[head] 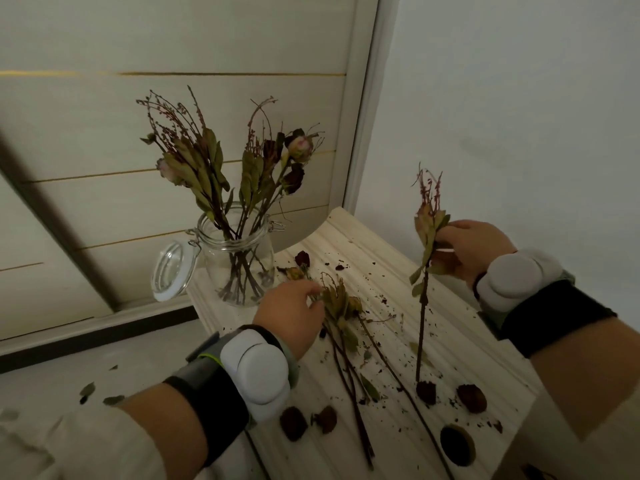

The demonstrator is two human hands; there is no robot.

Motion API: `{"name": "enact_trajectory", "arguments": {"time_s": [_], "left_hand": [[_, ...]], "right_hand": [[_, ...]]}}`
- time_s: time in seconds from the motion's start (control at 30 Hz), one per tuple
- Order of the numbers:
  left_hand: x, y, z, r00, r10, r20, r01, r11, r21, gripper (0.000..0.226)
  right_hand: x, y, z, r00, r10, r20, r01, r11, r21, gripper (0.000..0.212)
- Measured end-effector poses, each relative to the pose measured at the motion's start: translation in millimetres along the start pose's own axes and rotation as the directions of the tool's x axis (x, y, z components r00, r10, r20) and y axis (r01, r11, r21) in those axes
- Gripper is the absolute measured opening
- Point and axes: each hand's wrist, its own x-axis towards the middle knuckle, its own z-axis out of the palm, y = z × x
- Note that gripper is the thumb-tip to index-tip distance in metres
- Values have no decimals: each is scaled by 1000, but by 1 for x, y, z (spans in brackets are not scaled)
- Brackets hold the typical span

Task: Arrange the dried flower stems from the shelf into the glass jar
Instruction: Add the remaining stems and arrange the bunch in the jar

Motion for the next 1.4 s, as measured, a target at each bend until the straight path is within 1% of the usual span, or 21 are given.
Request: {"name": "enact_trajectory", "arguments": {"time_s": [0.1, 0.23, 0.33, 0.43, 0.53, 0.67, 0.83, 0.93, 0.97, 1.0, 1.1, 1.17, 1.27, 1.4], "left_hand": [[5, -1, -23, 999, 10, -43, -10, 1000, 11, 34], [9, -3, -52, 992, 3, -129, -3, 1000, -1, 35], [9, -9, -70, 985, 0, -175, 4, 1000, 21, 36], [9, -17, -84, 975, -4, -221, 5, 1000, 4, 33], [11, -27, -96, 964, -14, -267, 21, 999, 25, 32], [15, -43, -107, 958, -26, -284, 48, 996, 71, 35], [20, -62, -118, 959, -2, -284, 44, 989, 140, 35], [23, -71, -121, 960, 27, -278, 26, 982, 185, 36], [23, -74, -121, 962, 32, -270, 21, 981, 192, 36], [24, -76, -122, 965, 34, -259, 16, 982, 186, 36], [26, -80, -121, 974, 33, -226, 2, 988, 152, 36], [28, -84, -119, 976, 38, -215, -6, 989, 146, 35], [28, -84, -116, 974, 53, -221, -24, 991, 131, 35], [27, -87, -115, 969, 60, -239, -38, 995, 94, 34]], "right_hand": [[-12, -28, 3, 998, -65, -7, 66, 988, 138, 25], [-28, -67, 10, 987, -159, -25, 160, 952, 262, 18], [-35, -94, 18, 972, -231, -40, 231, 915, 332, 12], [-39, -119, 25, 957, -287, -48, 283, 883, 375, 14], [-42, -139, 33, 940, -336, -62, 332, 854, 402, 14], [-50, -160, 50, 923, -384, -26, 350, 810, 471, 16], [-57, -178, 82, 917, -398, -7, 341, 776, 530, 18], [-57, -181, 106, 910, -414, 15, 346, 782, 519, 13], [-57, -180, 115, 910, -415, 15, 351, 788, 506, 15], [-57, -179, 123, 910, -415, 11, 358, 797, 486, 17], [-56, -172, 146, 907, -421, 17, 384, 843, 377, 14], [-54, -165, 161, 903, -428, 26, 400, 863, 310, 17], [-52, -154, 176, 899, -439, 6, 422, 868, 260, 11], [-49, -143, 192, 879, -476, 9, 465, 863, 197, 12]]}}
